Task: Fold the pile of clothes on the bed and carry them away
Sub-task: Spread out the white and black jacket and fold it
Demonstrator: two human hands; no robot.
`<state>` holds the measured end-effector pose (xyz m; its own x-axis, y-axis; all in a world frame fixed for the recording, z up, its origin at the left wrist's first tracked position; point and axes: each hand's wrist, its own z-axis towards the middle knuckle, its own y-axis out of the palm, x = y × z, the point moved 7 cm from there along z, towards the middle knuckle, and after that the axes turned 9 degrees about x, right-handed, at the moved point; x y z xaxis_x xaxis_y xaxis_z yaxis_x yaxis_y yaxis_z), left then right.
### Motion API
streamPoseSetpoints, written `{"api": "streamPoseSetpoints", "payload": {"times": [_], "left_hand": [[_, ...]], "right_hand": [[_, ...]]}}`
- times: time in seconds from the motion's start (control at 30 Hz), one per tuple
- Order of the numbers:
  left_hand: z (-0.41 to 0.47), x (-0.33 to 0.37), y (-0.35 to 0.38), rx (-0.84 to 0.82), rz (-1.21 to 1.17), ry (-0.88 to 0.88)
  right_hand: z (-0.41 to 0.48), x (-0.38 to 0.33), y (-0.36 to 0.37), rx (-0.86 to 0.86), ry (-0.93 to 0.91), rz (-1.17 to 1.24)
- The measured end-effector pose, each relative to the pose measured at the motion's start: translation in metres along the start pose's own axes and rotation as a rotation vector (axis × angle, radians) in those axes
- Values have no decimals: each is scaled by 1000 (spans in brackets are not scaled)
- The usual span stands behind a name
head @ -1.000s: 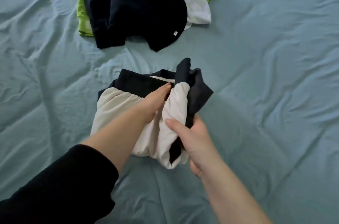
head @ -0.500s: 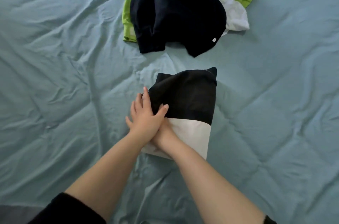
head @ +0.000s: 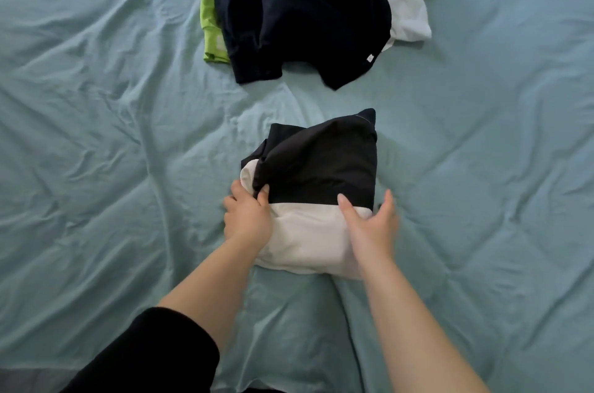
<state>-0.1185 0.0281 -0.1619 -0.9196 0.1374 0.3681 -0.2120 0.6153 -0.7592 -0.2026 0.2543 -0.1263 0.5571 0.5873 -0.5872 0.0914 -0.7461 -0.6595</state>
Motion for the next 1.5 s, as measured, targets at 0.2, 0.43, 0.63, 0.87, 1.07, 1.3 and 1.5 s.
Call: {"api": "streamPoseSetpoints", "payload": {"times": [0.2, 0.43, 0.63, 0.87, 1.07, 1.3, 1.5], "left_hand": [[6, -6, -3, -136, -265, -32], [-35, 13, -1, -104, -384, 30], [-111, 64, 60, -183, -452, 143], [-192, 189, 154, -340, -546, 283], [-168, 274, 199, -297, -280, 354], [-171, 281, 229, -98, 650, 1102], [-155, 273, 223, -297, 599, 950]], "right_hand": [[5, 41, 22, -620, 374, 344], [16, 44, -2, -402, 231, 342], [44, 88, -104, -244, 241, 419], [137, 80, -260, -23, 70, 427], [240, 48, -273, 126, -148, -55], [253, 81, -219, -145, -407, -776], [247, 70, -218, -101, -364, -880]]}}
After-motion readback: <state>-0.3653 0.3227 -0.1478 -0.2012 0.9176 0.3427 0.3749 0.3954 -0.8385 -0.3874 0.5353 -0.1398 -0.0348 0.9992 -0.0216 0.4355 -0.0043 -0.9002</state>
